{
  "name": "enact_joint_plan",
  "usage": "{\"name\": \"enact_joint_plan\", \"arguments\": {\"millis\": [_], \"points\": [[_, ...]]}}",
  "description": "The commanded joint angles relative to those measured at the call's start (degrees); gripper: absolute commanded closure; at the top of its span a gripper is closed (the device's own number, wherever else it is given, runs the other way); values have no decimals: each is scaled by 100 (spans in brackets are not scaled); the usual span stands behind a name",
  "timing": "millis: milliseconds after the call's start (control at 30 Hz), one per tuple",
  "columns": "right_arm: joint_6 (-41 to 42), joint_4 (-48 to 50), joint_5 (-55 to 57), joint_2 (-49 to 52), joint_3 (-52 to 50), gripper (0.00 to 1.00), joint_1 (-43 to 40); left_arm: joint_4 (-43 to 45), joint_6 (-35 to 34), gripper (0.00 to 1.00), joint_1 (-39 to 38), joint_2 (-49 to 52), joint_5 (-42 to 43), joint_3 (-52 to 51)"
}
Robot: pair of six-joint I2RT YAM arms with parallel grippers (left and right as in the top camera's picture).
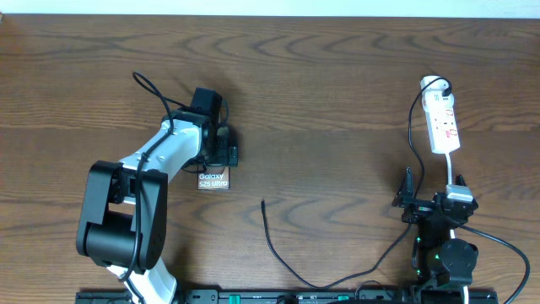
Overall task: Plug charger to phone and switch on socket
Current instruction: 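Close the left gripper on the phone's top edge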
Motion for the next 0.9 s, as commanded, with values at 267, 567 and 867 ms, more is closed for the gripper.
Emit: {"name": "enact_joint_plan", "arguments": {"millis": [267,567,867], "points": [[72,-17,68,-31,-7,1,33,-68,76,2,-227,79,20,-142],[72,-17,66,-31,-7,1,33,2,55,2,-245,79,-136,-142],[72,-17,66,-31,-7,1,33,-4,-116,2,-92,79,-131,-175]]}}
